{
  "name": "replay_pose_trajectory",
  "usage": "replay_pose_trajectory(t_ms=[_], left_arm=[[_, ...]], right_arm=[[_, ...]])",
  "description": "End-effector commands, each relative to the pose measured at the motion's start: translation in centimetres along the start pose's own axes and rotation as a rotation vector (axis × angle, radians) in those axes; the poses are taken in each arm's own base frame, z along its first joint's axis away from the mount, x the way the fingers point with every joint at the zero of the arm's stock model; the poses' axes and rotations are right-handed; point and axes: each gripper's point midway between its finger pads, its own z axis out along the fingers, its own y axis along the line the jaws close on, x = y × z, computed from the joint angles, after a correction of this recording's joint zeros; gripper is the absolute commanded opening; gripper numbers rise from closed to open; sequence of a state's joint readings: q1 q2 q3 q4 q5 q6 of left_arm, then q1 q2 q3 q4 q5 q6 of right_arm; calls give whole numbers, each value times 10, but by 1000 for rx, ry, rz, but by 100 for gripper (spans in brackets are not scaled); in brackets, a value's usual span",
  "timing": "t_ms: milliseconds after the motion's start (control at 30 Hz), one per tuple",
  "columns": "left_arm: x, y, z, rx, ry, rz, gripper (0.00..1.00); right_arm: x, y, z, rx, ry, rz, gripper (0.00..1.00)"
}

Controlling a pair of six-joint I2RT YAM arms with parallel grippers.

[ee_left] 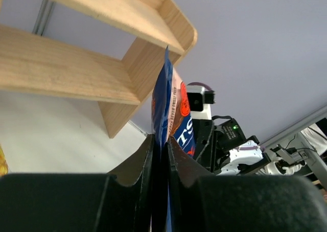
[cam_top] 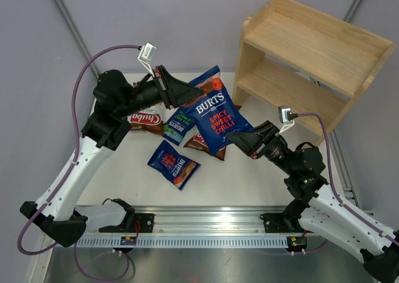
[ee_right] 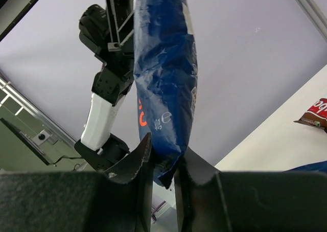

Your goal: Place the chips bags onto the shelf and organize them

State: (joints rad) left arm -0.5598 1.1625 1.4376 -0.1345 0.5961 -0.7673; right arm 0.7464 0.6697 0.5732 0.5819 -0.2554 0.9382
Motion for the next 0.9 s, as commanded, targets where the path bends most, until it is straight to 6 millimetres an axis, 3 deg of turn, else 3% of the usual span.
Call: replay_pose_trajectory(t_ms=[0,300,333,433,467,500,533,567,633,667,700,733,767,833,867], left_arm=[[-14,-26,-2,85,15,95,15],[-30,-14,4,62,18,96,7],[-31,-10,4,43,21,88,12],[-46,5,-2,-50,-31,97,48],[-52,9,-6,-80,-55,96,51],[-62,17,-10,-137,-99,87,62],[-65,22,-15,-180,-116,65,71],[-73,31,-21,-221,-150,38,78],[-85,47,-40,-347,-229,-5,85],[-91,57,-50,-405,-265,-20,97],[-98,69,-62,-493,-322,-27,99],[-96,70,-74,-533,-339,-30,99],[-90,80,-78,-568,-332,-23,99],[-77,81,-85,-581,-304,-15,99],[-69,83,-85,-579,-275,1,99]], right_arm=[[-9,25,7,-85,-8,-1,0],[-12,40,11,-134,6,-13,0],[-14,41,12,-132,-2,-16,0],[-27,28,10,-32,-65,2,0],[-40,25,8,7,-130,8,0],[-47,23,7,35,-162,17,0],[-46,7,5,117,-167,40,0],[-58,0,2,168,-236,50,0],[-64,-11,-1,230,-274,74,0],[-70,-18,-2,269,-312,84,0],[-73,-21,-1,289,-325,86,0],[-84,-12,2,286,-348,81,0],[-85,-23,5,345,-349,63,0],[-100,-17,11,382,-371,58,0],[-108,-26,14,431,-408,48,0]])
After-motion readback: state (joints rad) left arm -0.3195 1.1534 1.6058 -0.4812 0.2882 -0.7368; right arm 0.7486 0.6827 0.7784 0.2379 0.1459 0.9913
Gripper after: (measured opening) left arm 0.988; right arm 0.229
